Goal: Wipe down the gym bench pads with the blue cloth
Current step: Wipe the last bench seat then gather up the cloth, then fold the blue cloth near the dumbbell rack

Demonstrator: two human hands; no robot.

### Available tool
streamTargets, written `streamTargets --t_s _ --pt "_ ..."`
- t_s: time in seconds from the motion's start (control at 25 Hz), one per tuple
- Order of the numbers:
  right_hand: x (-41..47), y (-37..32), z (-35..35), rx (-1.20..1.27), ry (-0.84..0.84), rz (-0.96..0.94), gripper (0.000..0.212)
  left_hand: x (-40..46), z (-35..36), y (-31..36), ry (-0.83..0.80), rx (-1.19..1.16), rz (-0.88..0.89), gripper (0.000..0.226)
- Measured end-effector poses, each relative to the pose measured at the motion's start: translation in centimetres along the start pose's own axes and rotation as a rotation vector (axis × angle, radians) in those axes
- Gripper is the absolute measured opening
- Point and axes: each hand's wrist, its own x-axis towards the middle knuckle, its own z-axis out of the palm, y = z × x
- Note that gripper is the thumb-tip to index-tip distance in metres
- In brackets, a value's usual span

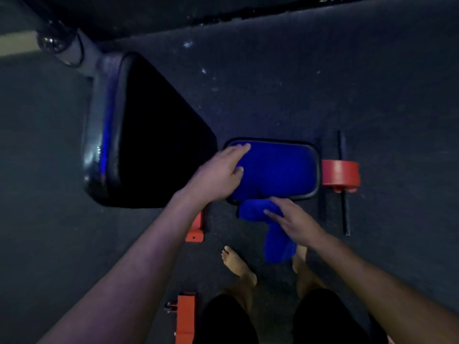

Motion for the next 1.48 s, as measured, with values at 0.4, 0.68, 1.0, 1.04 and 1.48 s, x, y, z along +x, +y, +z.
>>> streamTargets --t_s 0.4,0.68,1.0,1.04,1.48 --pt "-20.4 -12.1 -11.3 0.417 0.461 -0.077 0.026 -8.9 -1.9 17.5 -0.077 -0.332 0.429 0.009" --pt "-31.0 -7.5 -18.2 0.384 0.641 -0.026 0.053 -7.5 0.6 33.8 -0.189 -0.081 0.567 0.010" --pt "-42.8 -1.5 -29.2 0.110 0.833 -0.005 0.079 -3.7 4.8 51.3 -0.265 0.414 0.991 0.045" --pt "-43.9 -0.8 -30.7 0.091 0.816 0.004 0.076 -3.1 5.0 53.1 -0.279 0.435 1.050 0.047" --pt "-52.4 8.3 -41.7 0.064 0.825 0.133 0.023 5.1 8.8 68.3 -0.453 0.158 1.088 0.019"
